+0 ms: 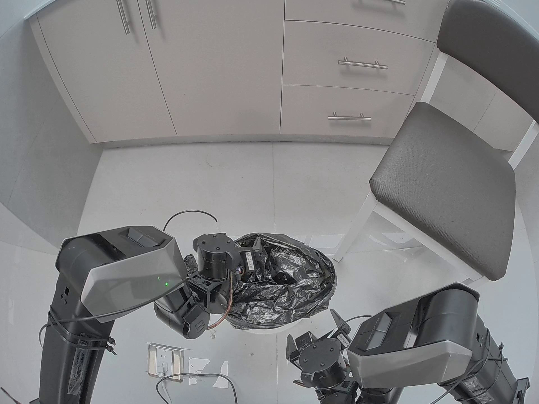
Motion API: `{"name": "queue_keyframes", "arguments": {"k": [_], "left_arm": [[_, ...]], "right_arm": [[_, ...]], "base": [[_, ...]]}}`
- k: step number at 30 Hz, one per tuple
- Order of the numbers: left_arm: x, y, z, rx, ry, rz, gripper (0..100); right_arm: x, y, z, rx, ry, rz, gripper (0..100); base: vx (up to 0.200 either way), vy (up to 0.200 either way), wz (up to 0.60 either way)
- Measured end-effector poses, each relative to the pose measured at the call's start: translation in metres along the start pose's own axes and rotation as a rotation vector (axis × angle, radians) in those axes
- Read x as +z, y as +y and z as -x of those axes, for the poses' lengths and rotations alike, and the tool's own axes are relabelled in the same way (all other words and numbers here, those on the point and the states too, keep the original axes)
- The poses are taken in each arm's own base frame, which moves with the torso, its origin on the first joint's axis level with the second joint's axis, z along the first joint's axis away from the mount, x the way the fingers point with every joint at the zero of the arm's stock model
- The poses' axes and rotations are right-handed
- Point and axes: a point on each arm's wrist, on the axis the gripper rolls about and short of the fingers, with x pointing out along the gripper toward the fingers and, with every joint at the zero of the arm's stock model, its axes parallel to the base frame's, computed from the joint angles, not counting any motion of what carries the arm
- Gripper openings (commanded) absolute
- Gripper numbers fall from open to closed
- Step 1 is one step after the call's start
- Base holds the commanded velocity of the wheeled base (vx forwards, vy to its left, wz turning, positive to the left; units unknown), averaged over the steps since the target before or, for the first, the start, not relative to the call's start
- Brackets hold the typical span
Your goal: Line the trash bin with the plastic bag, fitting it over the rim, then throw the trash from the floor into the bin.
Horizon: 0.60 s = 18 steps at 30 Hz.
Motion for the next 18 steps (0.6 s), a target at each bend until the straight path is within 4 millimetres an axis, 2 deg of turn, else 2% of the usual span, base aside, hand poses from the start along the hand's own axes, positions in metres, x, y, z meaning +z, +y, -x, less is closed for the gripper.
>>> {"name": "queue_keyframes", "arguments": {"k": [13, 18], "left_arm": [[-0.005, 0.001, 0.003, 0.007, 0.029, -0.025, 100], [-0.008, 0.007, 0.016, 0.013, 0.070, -0.040, 100]], "right_arm": [[-0.005, 0.000, 0.006, 0.012, 0.011, -0.015, 100], [0.001, -0.005, 0.007, 0.003, 0.001, -0.032, 100]], "base": [[0.000, 0.000, 0.00], [0.000, 0.000, 0.00]]}}
